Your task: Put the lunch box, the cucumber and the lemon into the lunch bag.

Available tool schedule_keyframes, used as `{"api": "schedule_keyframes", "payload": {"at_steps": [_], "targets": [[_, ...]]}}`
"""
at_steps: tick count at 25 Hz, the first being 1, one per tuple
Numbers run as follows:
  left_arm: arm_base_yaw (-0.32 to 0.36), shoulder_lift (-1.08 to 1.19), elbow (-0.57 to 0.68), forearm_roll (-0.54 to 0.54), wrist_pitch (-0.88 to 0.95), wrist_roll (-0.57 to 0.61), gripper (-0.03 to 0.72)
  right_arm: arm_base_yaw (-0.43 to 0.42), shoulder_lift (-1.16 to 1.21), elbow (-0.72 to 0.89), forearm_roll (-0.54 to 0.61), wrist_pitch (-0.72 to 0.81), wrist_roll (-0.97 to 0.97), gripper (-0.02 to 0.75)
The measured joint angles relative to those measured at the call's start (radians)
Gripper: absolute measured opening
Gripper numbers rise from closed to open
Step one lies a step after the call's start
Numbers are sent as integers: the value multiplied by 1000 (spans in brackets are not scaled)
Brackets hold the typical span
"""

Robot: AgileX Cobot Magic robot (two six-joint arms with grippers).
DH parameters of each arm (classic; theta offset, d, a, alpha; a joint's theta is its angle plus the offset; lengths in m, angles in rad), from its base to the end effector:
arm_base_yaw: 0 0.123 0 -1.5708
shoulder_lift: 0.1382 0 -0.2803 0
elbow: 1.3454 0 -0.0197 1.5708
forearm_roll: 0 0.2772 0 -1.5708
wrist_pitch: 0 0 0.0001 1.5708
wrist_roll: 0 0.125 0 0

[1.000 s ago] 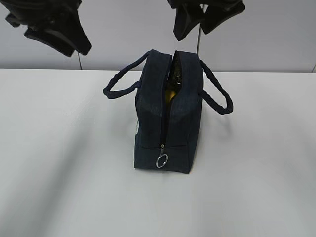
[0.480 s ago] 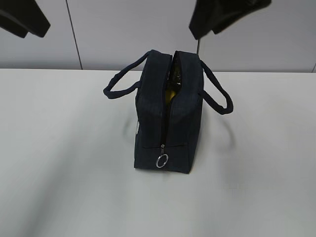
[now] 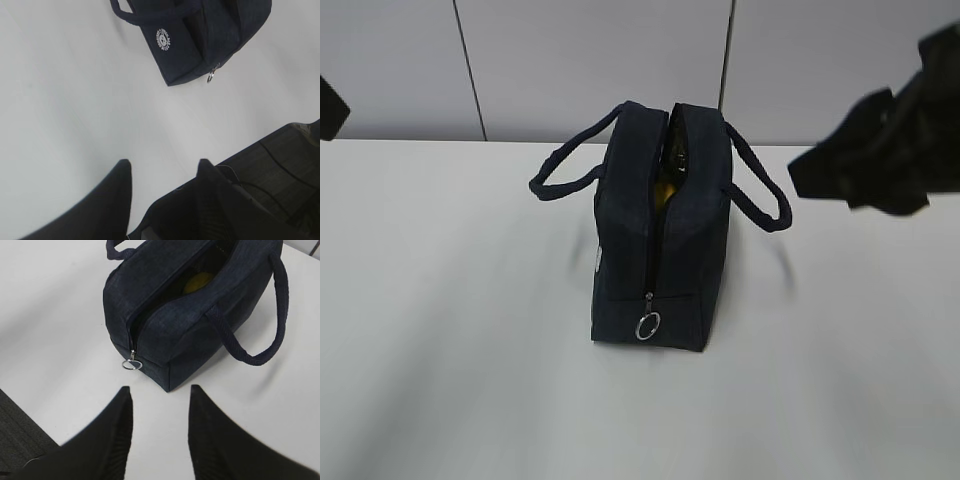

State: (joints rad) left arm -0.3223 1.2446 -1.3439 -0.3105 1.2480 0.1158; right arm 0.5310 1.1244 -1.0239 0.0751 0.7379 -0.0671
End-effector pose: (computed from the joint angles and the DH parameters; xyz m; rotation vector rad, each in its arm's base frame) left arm 0.2505 -0.1218 0.3655 0.5429 2.5717 -0.4923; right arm 0.2414 0.1491 0.3210 -0.6520 2.2486 0.3188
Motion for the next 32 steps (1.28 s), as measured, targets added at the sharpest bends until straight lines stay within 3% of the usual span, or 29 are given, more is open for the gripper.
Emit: {"api": "schedule_keyframes", "payload": {"at_steps": [6, 15, 22, 28, 32], "targets": [[0, -40, 30, 4, 4, 0, 289, 0, -115, 216, 6, -143, -91, 281], [0, -40, 32, 4, 4, 0, 282, 0, -78, 263, -90, -164, -112, 279], [0, -40, 52, 4, 4, 0, 279, 0, -84, 429, -75, -433, -129, 276], [0, -41, 95, 4, 4, 0, 278, 0, -84, 469, -163, -417, -174, 276], [0, -45, 99, 4, 4, -1, 278, 0, -84, 479, -133, -431, -177, 276]]}}
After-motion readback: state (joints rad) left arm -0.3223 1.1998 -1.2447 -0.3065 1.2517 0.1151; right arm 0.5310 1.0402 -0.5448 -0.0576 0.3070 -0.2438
